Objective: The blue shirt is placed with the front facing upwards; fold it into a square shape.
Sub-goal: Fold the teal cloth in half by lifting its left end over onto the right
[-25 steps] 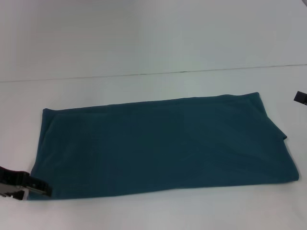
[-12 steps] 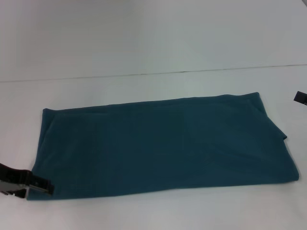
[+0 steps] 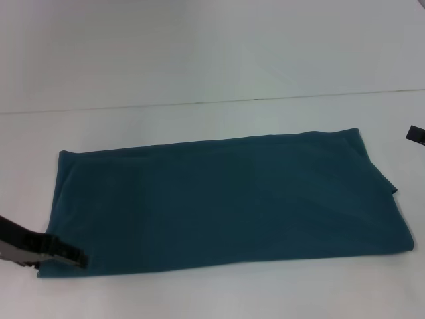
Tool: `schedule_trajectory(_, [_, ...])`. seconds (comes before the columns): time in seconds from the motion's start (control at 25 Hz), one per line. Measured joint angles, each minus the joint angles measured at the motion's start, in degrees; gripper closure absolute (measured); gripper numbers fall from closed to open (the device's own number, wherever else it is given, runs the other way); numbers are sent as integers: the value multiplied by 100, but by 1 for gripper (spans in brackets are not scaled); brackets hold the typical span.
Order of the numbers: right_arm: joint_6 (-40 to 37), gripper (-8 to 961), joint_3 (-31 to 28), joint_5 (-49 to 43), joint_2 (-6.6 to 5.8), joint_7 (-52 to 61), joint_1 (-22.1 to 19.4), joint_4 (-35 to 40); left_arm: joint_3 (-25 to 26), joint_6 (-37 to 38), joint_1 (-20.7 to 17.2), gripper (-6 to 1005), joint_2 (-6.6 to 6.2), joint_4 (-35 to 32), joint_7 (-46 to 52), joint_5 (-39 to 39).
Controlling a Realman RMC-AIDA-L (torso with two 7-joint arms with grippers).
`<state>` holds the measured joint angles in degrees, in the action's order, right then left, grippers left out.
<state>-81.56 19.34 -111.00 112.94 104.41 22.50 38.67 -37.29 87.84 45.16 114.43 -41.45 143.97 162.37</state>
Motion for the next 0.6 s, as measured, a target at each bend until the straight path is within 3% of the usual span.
schedule_trajectory(0.6, [6, 36, 0, 0, 0, -3, 9, 0, -24, -152, 309, 93, 45, 123, -79, -20])
